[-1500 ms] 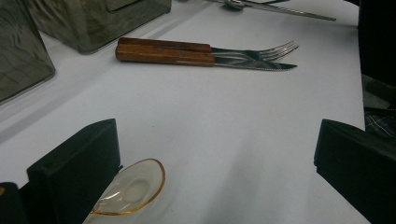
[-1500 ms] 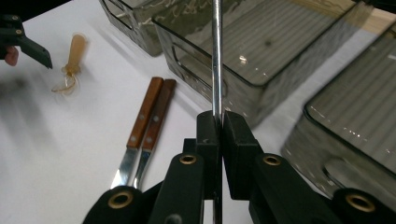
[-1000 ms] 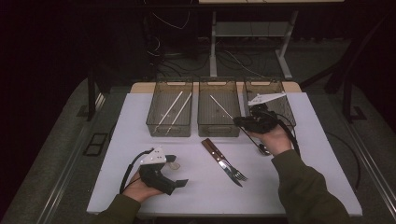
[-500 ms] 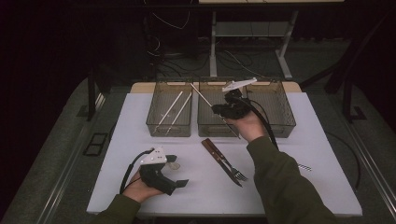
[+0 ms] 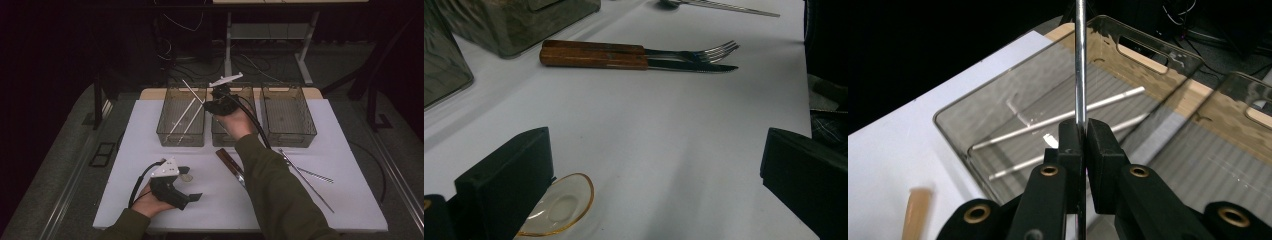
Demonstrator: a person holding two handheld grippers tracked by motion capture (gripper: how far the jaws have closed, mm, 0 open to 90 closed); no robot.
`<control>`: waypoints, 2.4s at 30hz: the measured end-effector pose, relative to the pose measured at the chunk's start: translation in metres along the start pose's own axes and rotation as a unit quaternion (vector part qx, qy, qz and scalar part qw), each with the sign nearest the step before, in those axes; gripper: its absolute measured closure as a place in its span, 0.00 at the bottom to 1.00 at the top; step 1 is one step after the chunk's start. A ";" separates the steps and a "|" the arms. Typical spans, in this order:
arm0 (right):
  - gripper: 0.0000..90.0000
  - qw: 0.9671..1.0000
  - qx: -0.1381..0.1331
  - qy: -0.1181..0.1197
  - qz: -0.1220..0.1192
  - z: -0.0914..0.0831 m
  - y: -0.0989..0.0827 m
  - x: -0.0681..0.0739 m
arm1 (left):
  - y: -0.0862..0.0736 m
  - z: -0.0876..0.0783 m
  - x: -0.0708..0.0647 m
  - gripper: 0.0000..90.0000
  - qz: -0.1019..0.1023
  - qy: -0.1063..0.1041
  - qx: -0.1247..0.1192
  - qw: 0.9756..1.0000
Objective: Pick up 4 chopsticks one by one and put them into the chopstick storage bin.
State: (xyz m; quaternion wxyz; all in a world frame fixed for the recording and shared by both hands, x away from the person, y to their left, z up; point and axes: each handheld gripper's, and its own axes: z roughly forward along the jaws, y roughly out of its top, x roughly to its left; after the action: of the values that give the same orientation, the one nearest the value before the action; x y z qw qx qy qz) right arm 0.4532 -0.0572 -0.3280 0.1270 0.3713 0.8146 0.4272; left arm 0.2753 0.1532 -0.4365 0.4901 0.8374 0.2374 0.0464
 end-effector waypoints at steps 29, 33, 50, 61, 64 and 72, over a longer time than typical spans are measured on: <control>0.95 1.000 0.008 -0.010 0.022 0.094 0.038 0.031 | 0.002 -0.001 -0.001 0.00 0.013 -0.001 0.004 1.000; 0.95 0.999 0.020 -0.011 0.028 0.103 0.029 0.033 | 0.002 -0.001 -0.001 0.00 0.013 0.000 0.003 1.000; 0.79 0.998 0.059 -0.027 0.027 0.111 0.012 0.034 | 0.002 -0.001 -0.001 0.00 0.018 -0.003 0.009 1.000; 0.60 0.998 0.051 0.018 0.028 0.076 0.001 0.020 | 0.002 -0.001 -0.002 0.00 0.017 -0.001 0.011 1.000; 0.56 0.998 0.051 0.033 0.017 0.063 -0.005 0.018 | 0.002 -0.001 -0.001 0.00 0.018 -0.001 0.011 1.000; 0.52 0.998 0.030 0.052 -0.005 0.023 -0.021 0.011 | 0.001 0.000 -0.002 0.00 0.009 0.001 0.003 1.000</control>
State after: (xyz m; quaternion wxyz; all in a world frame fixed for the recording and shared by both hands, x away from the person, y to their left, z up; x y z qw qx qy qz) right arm 0.4473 -0.0436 -0.3574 0.0758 0.3480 0.8346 0.4203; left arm 0.2735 0.1520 -0.4349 0.4872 0.8409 0.2302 0.0512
